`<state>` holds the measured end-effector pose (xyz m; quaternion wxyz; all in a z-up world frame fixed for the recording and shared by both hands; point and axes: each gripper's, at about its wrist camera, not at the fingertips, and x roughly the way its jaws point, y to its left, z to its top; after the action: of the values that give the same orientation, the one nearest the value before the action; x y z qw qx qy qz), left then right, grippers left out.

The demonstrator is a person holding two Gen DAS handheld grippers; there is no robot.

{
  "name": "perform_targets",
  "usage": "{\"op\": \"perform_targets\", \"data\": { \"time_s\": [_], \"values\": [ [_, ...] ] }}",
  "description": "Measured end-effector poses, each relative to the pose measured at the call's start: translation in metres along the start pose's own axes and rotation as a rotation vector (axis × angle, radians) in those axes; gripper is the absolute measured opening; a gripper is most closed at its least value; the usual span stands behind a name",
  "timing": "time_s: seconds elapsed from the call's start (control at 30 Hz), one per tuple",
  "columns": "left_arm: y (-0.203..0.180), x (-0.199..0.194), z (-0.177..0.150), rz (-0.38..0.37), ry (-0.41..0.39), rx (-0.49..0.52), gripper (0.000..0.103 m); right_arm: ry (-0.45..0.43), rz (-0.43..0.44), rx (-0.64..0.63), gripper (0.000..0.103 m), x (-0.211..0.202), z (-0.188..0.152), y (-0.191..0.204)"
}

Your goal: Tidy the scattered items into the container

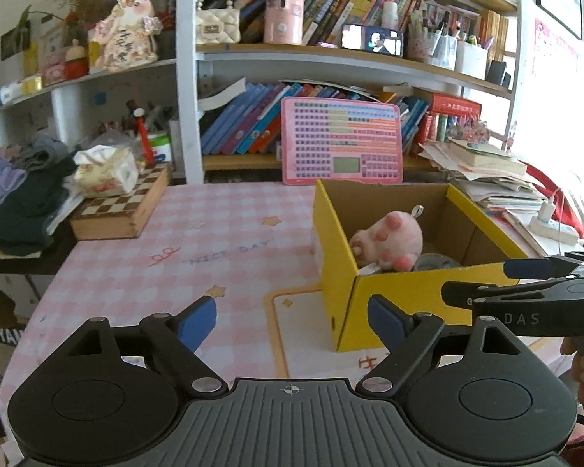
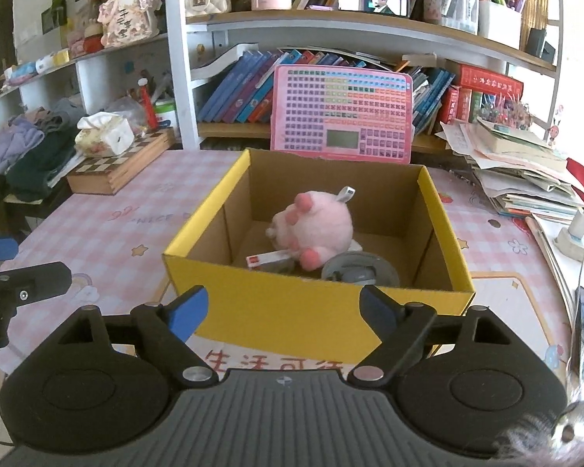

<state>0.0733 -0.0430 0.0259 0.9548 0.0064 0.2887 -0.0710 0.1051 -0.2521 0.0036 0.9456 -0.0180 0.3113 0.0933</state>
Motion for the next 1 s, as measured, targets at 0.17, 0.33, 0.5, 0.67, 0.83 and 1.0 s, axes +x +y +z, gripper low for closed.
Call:
{"op": "perform_targets", "data": {
  "time_s": [0.17,0.33,0.5,0.67,0.83,1.0],
  "values": [
    [0.011,-0.013,-0.013,0.019,0.005,-0.023,0.091,-0.008,-0.009,-0.009,0.088,-0.013,-0.008,0.013],
    [0.018,-0.024,-0.029,0.039,0.021,-0.034,0.091,0.011,-0.021,-0.013,0.089,-0.027,-0.023,0.023],
    [0.018,-0.034,-0.042,0.048,0.049,-0.007,0.091,0.041,-0.029,-0.016,0.09,-0.042,-0.041,0.034],
    [0.017,-0.048,-0.05,0.035,0.052,0.011,0.099,0.049,-0.039,0.008,0.09,-0.056,-0.053,0.04],
    [0.021,-0.057,-0.058,0.04,0.06,0.001,0.101,0.064,-0.046,0.022,0.091,-0.065,-0.062,0.046],
    [0.024,-0.064,-0.063,0.041,0.081,0.005,0.102,0.069,-0.043,0.022,0.091,-0.071,-0.067,0.054]
  ]
}}
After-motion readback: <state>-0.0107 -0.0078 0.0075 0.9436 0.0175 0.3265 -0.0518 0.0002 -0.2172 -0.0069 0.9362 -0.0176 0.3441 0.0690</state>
